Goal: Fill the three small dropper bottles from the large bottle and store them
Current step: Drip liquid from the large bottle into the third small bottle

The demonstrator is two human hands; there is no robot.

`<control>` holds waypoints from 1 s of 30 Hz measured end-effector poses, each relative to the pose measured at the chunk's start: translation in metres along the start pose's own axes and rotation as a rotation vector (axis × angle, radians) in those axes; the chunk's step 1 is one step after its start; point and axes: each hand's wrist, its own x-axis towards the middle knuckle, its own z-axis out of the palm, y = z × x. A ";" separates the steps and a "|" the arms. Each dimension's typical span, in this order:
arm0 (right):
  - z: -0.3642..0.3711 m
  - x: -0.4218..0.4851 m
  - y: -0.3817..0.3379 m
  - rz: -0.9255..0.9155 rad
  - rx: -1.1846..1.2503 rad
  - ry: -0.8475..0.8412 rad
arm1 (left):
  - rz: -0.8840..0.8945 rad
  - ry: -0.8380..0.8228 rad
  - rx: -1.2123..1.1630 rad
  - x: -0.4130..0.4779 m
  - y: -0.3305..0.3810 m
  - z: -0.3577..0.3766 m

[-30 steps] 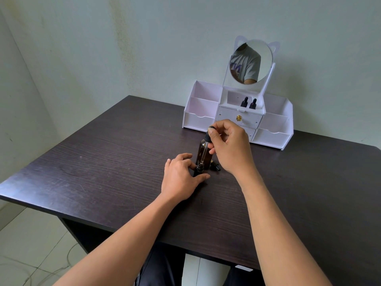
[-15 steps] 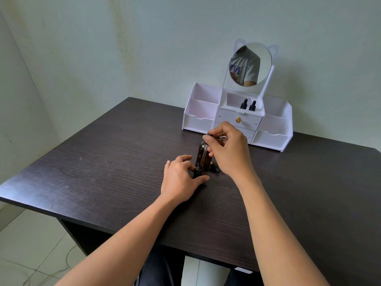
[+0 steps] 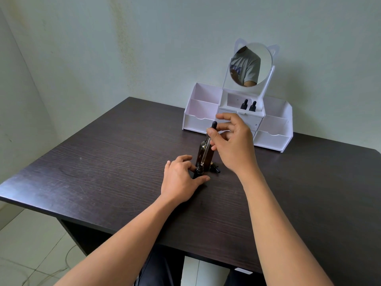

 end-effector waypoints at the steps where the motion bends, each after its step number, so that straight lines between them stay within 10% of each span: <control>1: -0.002 0.003 -0.002 -0.004 0.020 0.024 | -0.003 0.000 -0.005 0.000 0.000 -0.001; 11: -0.011 0.028 -0.015 -0.170 0.053 0.255 | -0.013 -0.013 -0.011 0.001 -0.001 0.000; 30: 0.001 0.035 0.013 -0.089 -0.169 0.088 | -0.019 -0.022 -0.006 0.002 0.000 0.000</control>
